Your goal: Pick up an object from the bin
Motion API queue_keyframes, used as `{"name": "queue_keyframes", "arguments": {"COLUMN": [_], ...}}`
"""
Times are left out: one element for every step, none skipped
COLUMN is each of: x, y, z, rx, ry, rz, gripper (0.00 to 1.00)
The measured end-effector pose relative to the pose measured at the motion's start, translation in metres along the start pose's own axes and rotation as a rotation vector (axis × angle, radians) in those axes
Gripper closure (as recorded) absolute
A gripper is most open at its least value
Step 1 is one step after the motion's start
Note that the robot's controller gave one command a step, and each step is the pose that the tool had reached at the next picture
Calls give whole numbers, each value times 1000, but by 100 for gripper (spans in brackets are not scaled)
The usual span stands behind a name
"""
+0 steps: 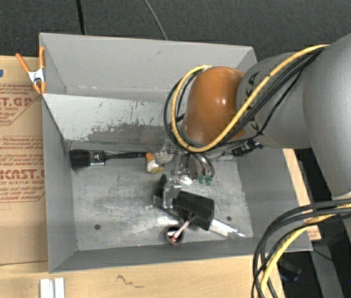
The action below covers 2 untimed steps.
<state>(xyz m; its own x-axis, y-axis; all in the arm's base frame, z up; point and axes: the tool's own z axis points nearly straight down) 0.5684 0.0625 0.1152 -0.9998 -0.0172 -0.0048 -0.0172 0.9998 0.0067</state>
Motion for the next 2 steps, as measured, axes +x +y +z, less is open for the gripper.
{"name": "queue_keyframes", "arguments": {"x": [-18,-22], "y": [-12,-2], "z": [24,18], "rx": [12,-3], "ry": [3,-26], "rz": [-125,-154], "gripper": [0,100]}}
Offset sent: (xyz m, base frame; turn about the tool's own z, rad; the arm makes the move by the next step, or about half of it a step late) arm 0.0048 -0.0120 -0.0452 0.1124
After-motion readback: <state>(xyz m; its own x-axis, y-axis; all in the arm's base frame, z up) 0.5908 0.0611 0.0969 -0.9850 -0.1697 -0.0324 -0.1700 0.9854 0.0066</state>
